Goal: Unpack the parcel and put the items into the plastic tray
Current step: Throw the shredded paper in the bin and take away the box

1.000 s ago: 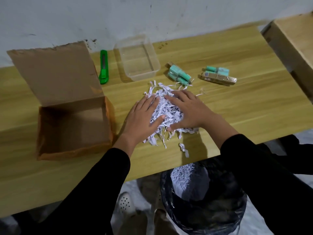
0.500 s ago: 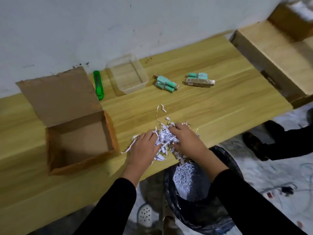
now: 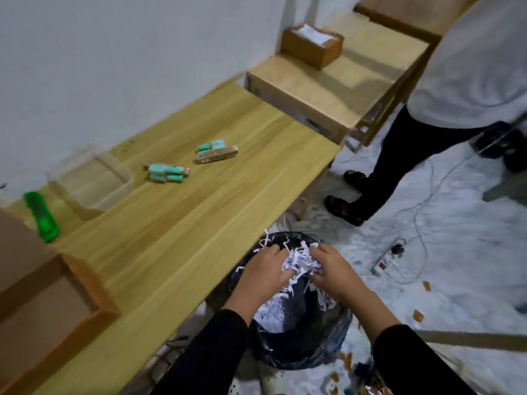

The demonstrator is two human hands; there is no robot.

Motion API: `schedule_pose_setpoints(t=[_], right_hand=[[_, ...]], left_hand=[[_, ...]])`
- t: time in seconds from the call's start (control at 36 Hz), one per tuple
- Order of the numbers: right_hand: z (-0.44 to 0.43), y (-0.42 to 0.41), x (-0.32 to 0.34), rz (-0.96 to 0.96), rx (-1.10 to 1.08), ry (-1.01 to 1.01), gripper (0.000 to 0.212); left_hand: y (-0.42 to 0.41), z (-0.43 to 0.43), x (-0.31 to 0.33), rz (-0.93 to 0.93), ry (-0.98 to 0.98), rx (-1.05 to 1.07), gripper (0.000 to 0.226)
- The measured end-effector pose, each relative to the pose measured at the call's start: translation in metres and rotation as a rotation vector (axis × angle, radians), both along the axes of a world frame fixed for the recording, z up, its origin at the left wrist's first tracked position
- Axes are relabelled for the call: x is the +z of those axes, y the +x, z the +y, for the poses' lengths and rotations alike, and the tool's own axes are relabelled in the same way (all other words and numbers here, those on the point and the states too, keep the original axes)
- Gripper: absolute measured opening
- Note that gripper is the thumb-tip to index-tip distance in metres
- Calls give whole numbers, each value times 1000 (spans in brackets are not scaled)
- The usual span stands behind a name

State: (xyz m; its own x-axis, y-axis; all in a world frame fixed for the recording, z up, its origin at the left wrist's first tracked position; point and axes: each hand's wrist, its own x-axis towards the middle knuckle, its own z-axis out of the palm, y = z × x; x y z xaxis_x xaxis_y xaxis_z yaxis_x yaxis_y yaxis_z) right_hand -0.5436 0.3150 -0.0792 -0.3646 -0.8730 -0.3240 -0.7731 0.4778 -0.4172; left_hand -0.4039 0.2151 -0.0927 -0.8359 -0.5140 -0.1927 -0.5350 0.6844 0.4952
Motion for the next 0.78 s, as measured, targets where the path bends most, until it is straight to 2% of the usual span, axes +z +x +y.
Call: schedule_pose_setpoints(t=[0.14,0.31,0.61,0.78], right_hand=[[12,-16,1,-48,-127,25,38],[14,-20,1,-115,-161,108,73],[2,-19,2,-161,-112,146,75],[0,-19,3,-105,-45,162,71]], left_hand=[[-28,10,0,-81,1,-6,42],[-32,11,-3,-155,79,-27,42],[-20,-2,-2,-216,220,-21,44],[-17,-1,-2,-237,251,-31,45]])
